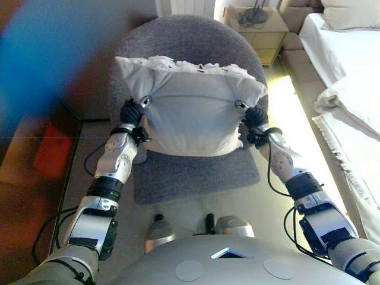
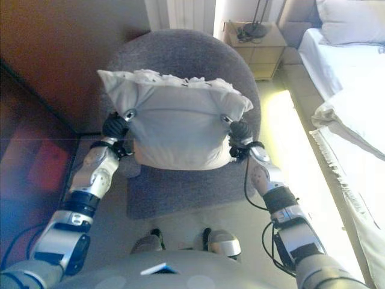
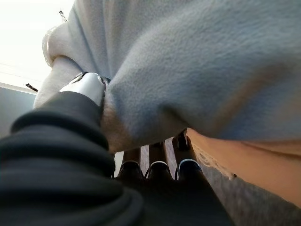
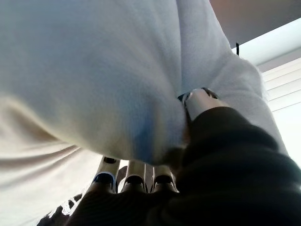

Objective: Pick up the cushion and take it to the sofa

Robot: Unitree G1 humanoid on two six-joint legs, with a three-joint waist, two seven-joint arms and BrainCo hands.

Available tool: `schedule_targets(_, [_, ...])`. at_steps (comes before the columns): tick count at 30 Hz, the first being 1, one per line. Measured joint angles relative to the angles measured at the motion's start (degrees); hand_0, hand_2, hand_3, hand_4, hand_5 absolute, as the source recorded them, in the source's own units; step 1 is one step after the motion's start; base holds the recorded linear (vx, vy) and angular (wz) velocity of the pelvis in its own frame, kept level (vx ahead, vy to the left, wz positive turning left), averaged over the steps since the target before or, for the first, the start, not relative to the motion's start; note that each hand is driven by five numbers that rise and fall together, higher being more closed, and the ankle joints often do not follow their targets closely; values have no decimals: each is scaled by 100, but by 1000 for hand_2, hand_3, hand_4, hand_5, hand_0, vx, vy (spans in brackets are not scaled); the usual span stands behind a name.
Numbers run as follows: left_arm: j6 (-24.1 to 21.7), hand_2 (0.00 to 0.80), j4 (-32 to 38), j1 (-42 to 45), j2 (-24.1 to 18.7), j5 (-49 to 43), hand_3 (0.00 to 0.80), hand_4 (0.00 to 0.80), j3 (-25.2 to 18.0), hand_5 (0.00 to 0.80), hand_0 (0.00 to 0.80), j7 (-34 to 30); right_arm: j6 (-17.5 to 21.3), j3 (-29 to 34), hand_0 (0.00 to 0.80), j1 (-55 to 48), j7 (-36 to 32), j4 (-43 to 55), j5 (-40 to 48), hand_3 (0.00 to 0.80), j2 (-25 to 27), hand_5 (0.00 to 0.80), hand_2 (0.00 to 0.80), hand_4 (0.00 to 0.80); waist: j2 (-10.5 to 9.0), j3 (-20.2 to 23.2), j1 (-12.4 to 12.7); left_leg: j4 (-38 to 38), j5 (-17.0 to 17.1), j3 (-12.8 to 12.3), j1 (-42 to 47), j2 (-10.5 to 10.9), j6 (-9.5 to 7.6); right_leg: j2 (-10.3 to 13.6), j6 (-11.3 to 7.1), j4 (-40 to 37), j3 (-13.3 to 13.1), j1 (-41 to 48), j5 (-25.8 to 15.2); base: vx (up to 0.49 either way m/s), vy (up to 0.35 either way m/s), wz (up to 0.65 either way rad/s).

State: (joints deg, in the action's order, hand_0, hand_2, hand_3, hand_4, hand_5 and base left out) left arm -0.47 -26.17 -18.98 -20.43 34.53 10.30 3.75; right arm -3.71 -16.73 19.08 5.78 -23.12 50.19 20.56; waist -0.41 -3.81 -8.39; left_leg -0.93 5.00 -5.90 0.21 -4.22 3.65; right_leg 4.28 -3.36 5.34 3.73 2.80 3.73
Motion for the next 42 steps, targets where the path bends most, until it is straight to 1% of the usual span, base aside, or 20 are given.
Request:
schedule_targets(2, [1,800,0,-1,-23,-3,800,800,-3,800,800,34,19,1,800,-7,76,-16,-9,800,-68,800,800,800,38,-9,92,-129,34,41,62,226,-146,226,-162,83,-30,-7,78,-22,116,20])
schedule_targets(4, [7,800,-1,2,-62,-5,800,800,29,800,800,91,119,1,800,-7,159,-82,-107,800,-187,800,800,800,55,-18,238,-190,42,38,120,327,-213,363,-244,218,-4,-38,128,-41,113,9])
schedule_targets(6, [7,800,-16,0,-79,-6,800,800,86,800,800,140,246,2,800,9,279,-89,-129,800,-253,800,800,800,88,-39,342,-180,30,37,120,354,-253,410,-261,652,1,-240,216,15,98,6])
schedule_targets(8, [7,800,-93,-9,-72,-5,800,800,202,800,800,127,340,-1,800,81,396,-243,-130,800,-251,800,800,800,191,-103,369,-100,-45,132,158,325,-334,423,-261,1516,0,-568,232,92,17,16])
schedule_targets(10, [20,800,-145,-2,-39,-5,800,800,267,800,800,100,341,-6,800,81,532,-287,-173,800,-209,800,800,800,176,-103,390,-76,-88,200,230,360,-331,542,-176,1873,-8,-742,325,119,-84,12])
schedule_targets(11, [20,800,-151,-10,-33,-5,800,800,272,800,800,96,343,-12,800,105,602,-282,-215,800,-212,800,800,800,138,-117,407,-32,-105,257,195,409,-327,649,-182,1698,-69,-739,323,80,-144,12])
schedule_targets(13, [20,800,-153,-72,-27,-7,800,800,331,800,800,108,342,-15,800,152,764,-281,-259,800,-190,800,800,800,92,-137,440,99,-115,447,1,404,-296,686,-227,1199,-344,-781,293,24,-155,28])
schedule_targets(14, [19,800,-154,-127,-37,-12,800,800,377,800,800,129,341,-14,800,202,866,-286,-267,800,-173,800,800,800,62,-138,462,225,-101,599,-221,395,-214,693,-298,760,-454,-761,227,18,-158,59])
schedule_targets(15, [20,800,-160,-208,-39,-13,800,800,403,800,800,151,340,-8,800,285,934,-333,-266,800,-154,800,800,800,14,-211,452,350,-80,699,-382,379,-138,681,-523,453,-470,-683,-74,30,-146,77])
schedule_targets(16, [46,800,-174,-220,29,-19,800,800,447,800,800,172,331,12,800,353,999,-469,-261,800,-127,800,800,800,89,-290,460,363,-82,756,-463,225,-116,552,-455,435,-317,-634,-168,12,-161,78])
schedule_targets(18, [177,800,-175,-219,204,-154,800,800,486,800,800,181,277,20,800,382,1143,-695,-222,800,-35,800,800,800,128,-385,510,456,-76,672,-564,-37,-105,385,-292,450,-80,-601,-132,-30,-168,62])
schedule_targets(20, [275,800,-175,-220,249,-237,800,800,567,800,800,219,231,18,800,387,1238,-738,-219,800,29,800,800,800,129,-434,581,587,-73,654,-721,-203,-101,263,-191,509,100,-647,-66,-180,-156,30])
schedule_targets(22, [309,800,-173,-255,222,-235,800,800,614,800,800,266,234,15,800,552,1301,-768,-218,800,44,800,800,800,135,-468,654,754,-40,691,-1043,-295,165,189,-137,702,172,-972,-18,-272,-105,2])
schedule_targets(23, [312,800,-202,-334,178,-231,800,800,649,800,800,292,245,12,800,741,1327,-868,-217,800,41,800,800,800,127,-512,646,804,-7,699,-1242,-298,255,184,-140,836,171,-1194,6,-187,-61,2])
schedule_targets(24, [313,800,-288,-518,128,-230,800,800,690,800,800,300,250,11,800,1019,1355,-1020,-217,800,53,800,800,800,98,-635,642,884,7,741,-1439,-281,270,226,-152,1015,161,-1429,49,-134,-44,6])
schedule_targets(26, [313,800,-439,-811,124,-224,800,800,693,800,800,382,262,24,800,1375,1358,-1161,-217,800,84,800,800,800,55,-926,644,1002,27,758,-1647,-232,262,288,-176,1206,160,-1633,64,-83,-31,10])
schedule_targets(30, [139,800,-419,-951,114,-174,800,800,685,800,800,505,415,57,800,1602,1346,-1159,-221,800,89,800,800,800,3,-1301,683,1144,16,774,-1786,-155,243,381,-225,1319,156,-1744,116,-75,-10,5])
schedule_targets(33, [79,800,-359,-1144,143,-175,800,800,697,800,800,534,508,197,800,1751,1340,-1158,-256,800,134,800,800,800,-26,-1496,786,1311,-60,768,-1912,-146,237,394,-227,1444,147,-1846,157,-1,-45,1])
schedule_targets(37, [-29,800,-286,-1354,152,-169,800,800,699,800,800,671,508,234,800,1906,1273,-1154,-360,800,259,800,800,800,-160,-1690,781,1840,-304,784,-2225,-186,252,396,-191,1891,147,-2098,370,6,-77,2])
schedule_targets(42, [-128,800,-221,-1542,144,-168,800,800,697,800,800,692,609,282,800,1984,1229,-1163,-342,800,296,800,800,800,-275,-1779,789,2283,-455,856,-2610,-232,280,355,-145,2238,160,-2421,502,-23,-36,0])
